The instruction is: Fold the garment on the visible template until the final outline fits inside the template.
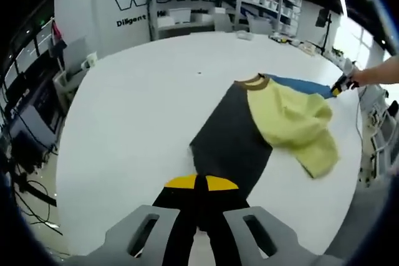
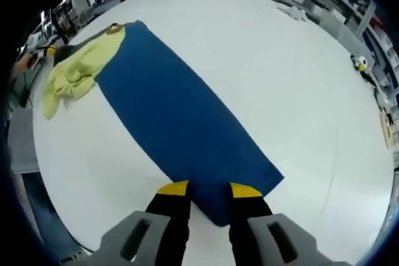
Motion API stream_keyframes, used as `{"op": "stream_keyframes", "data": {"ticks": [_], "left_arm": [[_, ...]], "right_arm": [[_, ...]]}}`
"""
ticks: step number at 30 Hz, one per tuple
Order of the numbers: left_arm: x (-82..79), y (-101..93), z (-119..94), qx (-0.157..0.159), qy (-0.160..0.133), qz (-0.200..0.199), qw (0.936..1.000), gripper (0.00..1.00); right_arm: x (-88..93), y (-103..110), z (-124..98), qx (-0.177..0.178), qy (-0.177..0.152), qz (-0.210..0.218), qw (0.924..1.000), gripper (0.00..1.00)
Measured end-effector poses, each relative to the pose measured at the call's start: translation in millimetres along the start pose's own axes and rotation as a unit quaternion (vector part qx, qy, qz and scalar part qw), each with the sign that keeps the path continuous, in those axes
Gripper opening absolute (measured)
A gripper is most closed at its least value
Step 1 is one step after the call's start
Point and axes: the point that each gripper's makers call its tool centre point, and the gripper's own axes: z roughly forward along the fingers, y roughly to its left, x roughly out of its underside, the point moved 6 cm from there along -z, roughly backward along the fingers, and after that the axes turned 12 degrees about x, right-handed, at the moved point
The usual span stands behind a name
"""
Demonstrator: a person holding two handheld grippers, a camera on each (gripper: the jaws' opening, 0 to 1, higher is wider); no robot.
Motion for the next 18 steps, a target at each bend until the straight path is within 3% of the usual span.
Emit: {"op": "stream_keyframes", "data": {"ticks": [3,6,9,12,14,16,18], "left_arm": [[0.7,-29.3,10,0.03,-0.006,0.01,0.9995,0.02],[5.9,-61.0,25,0.08,-0.008,0.026,0.9965,0.02],[13.8,-78.3,36,0.097,0.002,0.031,0.9948,0.02],[21.6,-87.4,44,0.113,0.005,0.016,0.9934,0.04],[23.0,-91.2,44,0.121,-0.007,0.014,0.9926,0.15],[23.6,-89.3,40,0.112,-0.008,0.029,0.9933,0.24],[23.5,-85.0,34,0.104,-0.012,0.032,0.994,0.25]], "right_arm": [[0.0,2,-1,0.001,0.0,0.001,1.0,0.17],[-0.6,6,-2,-0.001,-0.001,0.002,1.0,0.17],[-0.8,7,-1,-0.001,-0.001,0.001,1.0,0.16],[-1.4,8,-2,-0.002,-0.002,0.004,1.0,0.17],[-2.1,9,-2,-0.003,-0.003,0.004,1.0,0.18],[-2.7,10,-2,-0.003,-0.004,0.004,1.0,0.17],[-3.3,10,-2,-0.003,-0.005,0.004,1.0,0.18]]}}
